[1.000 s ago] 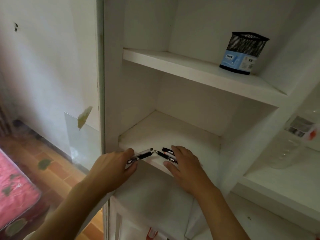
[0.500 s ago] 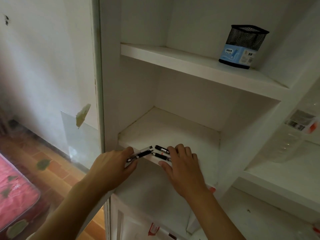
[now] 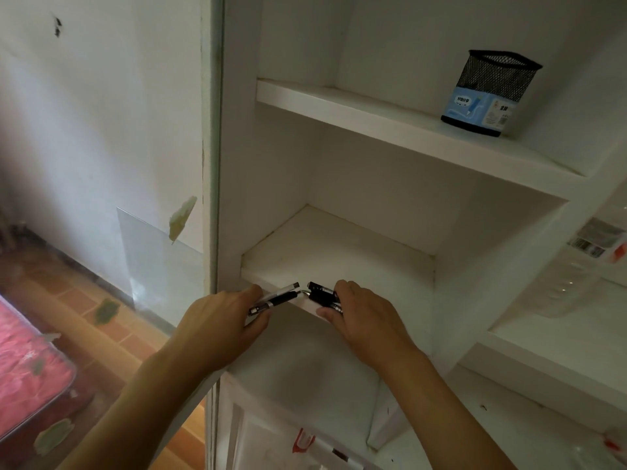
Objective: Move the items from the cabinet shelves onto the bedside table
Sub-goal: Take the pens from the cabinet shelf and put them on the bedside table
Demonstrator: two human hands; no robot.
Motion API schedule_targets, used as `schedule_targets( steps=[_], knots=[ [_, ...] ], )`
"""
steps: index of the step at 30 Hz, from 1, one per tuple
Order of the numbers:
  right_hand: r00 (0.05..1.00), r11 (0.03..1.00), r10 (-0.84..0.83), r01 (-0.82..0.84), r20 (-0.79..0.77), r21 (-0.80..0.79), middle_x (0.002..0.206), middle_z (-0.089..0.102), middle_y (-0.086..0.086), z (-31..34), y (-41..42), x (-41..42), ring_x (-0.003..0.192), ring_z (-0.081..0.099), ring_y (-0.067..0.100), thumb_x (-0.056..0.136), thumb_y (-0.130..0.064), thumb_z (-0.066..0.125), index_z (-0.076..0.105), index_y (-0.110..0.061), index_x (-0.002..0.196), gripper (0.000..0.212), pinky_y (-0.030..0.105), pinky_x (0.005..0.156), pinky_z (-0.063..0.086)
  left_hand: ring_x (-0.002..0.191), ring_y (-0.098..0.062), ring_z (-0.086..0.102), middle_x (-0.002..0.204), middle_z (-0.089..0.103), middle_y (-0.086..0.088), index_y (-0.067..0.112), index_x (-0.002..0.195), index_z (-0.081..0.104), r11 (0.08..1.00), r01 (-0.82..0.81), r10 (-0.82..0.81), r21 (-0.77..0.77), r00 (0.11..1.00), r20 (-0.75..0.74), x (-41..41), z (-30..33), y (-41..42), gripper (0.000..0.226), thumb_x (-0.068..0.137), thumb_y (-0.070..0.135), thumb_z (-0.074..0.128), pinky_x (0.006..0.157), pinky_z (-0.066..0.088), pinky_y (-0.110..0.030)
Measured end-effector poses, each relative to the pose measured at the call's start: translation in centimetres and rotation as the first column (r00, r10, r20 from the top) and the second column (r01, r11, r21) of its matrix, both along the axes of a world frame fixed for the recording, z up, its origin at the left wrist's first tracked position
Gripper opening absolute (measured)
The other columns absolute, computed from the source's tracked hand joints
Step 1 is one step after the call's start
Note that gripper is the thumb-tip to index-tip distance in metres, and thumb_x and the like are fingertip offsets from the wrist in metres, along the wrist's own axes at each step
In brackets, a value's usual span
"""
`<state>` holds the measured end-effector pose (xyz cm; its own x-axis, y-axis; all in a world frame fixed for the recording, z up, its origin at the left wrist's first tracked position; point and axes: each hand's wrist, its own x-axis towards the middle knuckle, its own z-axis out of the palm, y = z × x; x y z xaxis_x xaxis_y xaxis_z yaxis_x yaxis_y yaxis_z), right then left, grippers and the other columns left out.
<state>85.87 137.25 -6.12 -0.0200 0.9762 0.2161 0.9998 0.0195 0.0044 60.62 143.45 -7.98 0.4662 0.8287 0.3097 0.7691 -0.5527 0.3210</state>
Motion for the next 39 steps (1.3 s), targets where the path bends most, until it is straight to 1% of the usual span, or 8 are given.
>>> schedule_targets(
  steps=[6, 10, 18, 23, 27, 32, 36, 39],
  knots=[
    [0.998, 1.000, -0.014, 0.014, -0.059, -0.014, 0.071, 0.045, -0.014, 0.9, -0.2, 0.4, 0.059, 0.045, 0.008, 0.103, -0.064, 0.037, 0.041, -0.024, 0.098, 0.041, 0.025, 0.051, 0.024, 0.065, -0.006, 0.060, 0.078, 0.062, 0.014, 0.033, 0.115, 0.056, 1.000, 0.013, -0.013, 0.009, 1.000, 0.021, -1.1, -1.1, -0.3, 0.030, 0.101, 0.056, 0.043, 0.059, 0.047, -0.019],
    [0.990, 0.999, -0.033, 0.031, -0.135, -0.018, 0.069, 0.050, -0.013, 0.5, -1.6, 0.3, 0.058, 0.048, 0.006, 0.101, -0.069, 0.037, 0.041, -0.028, 0.096, 0.041, 0.028, 0.050, 0.025, 0.063, -0.007, 0.059, 0.074, 0.061, 0.012, 0.031, 0.117, 0.057, 1.000, 0.022, -0.022, 0.000, 0.999, 0.036, -1.7, -2.0, -0.7, 0.031, 0.100, 0.054, 0.044, 0.055, 0.042, -0.018],
    [0.993, 0.997, 0.022, -0.031, -0.117, -0.069, 0.072, 0.051, -0.012, -0.2, -4.8, -1.4, 0.062, 0.049, 0.006, 0.099, -0.072, 0.035, 0.038, -0.031, 0.096, 0.041, 0.031, 0.052, 0.029, 0.059, -0.001, 0.052, 0.069, 0.053, 0.015, 0.035, 0.106, 0.056, 1.000, -0.002, 0.002, -0.015, 1.000, 0.024, -3.5, -3.4, -4.0, 0.024, 0.099, 0.055, 0.045, 0.053, 0.036, -0.019],
    [0.979, 0.986, 0.121, -0.138, -0.167, -0.093, 0.075, 0.054, -0.011, -1.7, -6.6, -1.8, 0.063, 0.051, 0.007, 0.099, -0.073, 0.036, 0.042, -0.033, 0.092, 0.041, 0.032, 0.052, 0.032, 0.047, 0.000, 0.037, 0.058, 0.039, 0.017, 0.034, 0.095, 0.057, 0.988, -0.140, 0.141, 0.060, 0.990, -0.012, -5.0, -4.0, -8.8, 0.026, 0.096, 0.059, 0.048, 0.047, 0.021, -0.017],
    [0.957, 0.956, 0.218, -0.249, -0.194, -0.153, 0.073, 0.056, -0.010, -3.2, -8.5, -1.6, 0.060, 0.052, 0.006, 0.098, -0.076, 0.032, 0.038, -0.037, 0.087, 0.040, 0.029, 0.050, 0.030, 0.060, -0.013, 0.051, 0.070, 0.050, 0.012, 0.036, 0.091, 0.048, 0.971, -0.237, 0.239, 0.038, 0.969, -0.063, -5.7, -4.7, -13.8, 0.029, 0.097, 0.064, 0.042, 0.055, 0.031, -0.030],
    [0.917, 0.911, 0.338, -0.376, -0.213, -0.172, 0.071, 0.053, -0.011, -5.7, -11.3, -1.7, 0.060, 0.048, 0.002, 0.094, -0.078, 0.023, 0.035, -0.037, 0.089, 0.043, 0.029, 0.050, 0.027, 0.062, -0.013, 0.053, 0.072, 0.054, 0.012, 0.035, 0.092, 0.051, 0.937, -0.350, 0.350, 0.007, 0.934, -0.067, -6.0, -6.4, -21.0, 0.028, 0.097, 0.062, 0.045, 0.049, 0.029, -0.026],
    [0.865, 0.852, 0.433, -0.485, -0.254, -0.196, 0.074, 0.058, -0.006, -7.8, -13.8, -2.5, 0.064, 0.058, 0.014, 0.096, -0.074, 0.026, 0.040, -0.033, 0.090, 0.044, 0.035, 0.052, 0.033, 0.061, -0.021, 0.059, 0.063, 0.050, 0.009, 0.034, 0.085, 0.046, 0.882, -0.471, 0.466, -0.032, 0.879, -0.096, -6.7, -7.7, -27.2, 0.031, 0.095, 0.063, 0.047, 0.048, 0.028, -0.029],
    [0.823, 0.801, 0.502, -0.558, -0.264, -0.217, 0.077, 0.058, -0.005, -8.9, -15.9, -4.0, 0.065, 0.056, 0.016, 0.098, -0.073, 0.026, 0.041, -0.033, 0.092, 0.044, 0.035, 0.052, 0.034, 0.069, -0.026, 0.066, 0.072, 0.065, 0.003, 0.034, 0.086, 0.047, 0.837, -0.546, 0.539, -0.034, 0.833, -0.122, -7.4, -8.0, -32.0, 0.028, 0.093, 0.061, 0.049, 0.051, 0.029, -0.032]
  ],
)
